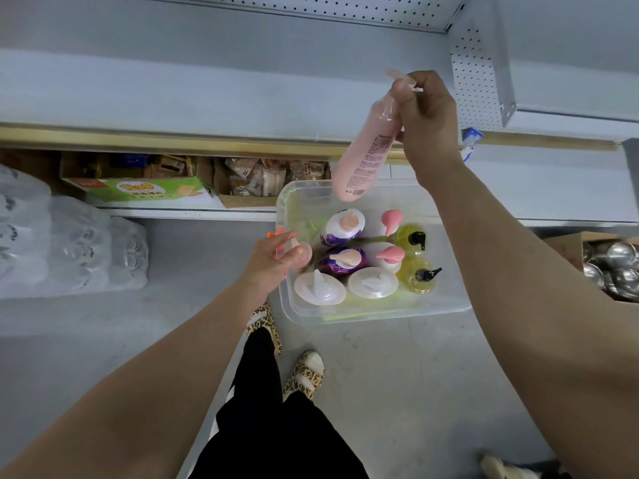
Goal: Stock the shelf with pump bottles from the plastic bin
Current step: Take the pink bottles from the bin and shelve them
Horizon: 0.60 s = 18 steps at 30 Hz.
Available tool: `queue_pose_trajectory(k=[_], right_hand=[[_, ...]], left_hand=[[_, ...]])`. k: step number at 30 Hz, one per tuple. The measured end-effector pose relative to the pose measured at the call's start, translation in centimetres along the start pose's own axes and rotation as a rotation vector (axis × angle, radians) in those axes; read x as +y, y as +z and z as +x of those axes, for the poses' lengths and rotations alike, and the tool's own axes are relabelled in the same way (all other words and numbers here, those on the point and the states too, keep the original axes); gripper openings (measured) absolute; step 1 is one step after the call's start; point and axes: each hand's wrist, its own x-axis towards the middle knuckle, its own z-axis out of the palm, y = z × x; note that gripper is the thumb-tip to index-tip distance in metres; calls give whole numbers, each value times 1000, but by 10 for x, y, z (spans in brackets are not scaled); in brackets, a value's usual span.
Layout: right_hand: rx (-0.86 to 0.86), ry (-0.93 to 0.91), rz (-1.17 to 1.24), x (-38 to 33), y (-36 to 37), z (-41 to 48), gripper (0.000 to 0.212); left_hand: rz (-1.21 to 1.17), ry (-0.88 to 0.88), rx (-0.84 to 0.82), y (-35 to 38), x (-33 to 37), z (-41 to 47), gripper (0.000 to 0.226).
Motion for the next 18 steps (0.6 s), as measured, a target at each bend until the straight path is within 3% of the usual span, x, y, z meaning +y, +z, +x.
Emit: queue_pose_trajectory(k=[3,7,18], right_hand=[[51,-20,-33,2,3,2,16],[94,-26,-51,4,9,5,37],[-24,-8,-4,3,7,3,29]], left_hand=[[-11,-1,12,1,-3,4,41],[-14,16,19,1,-10,10,38],[31,9,56,4,-14,14,45]])
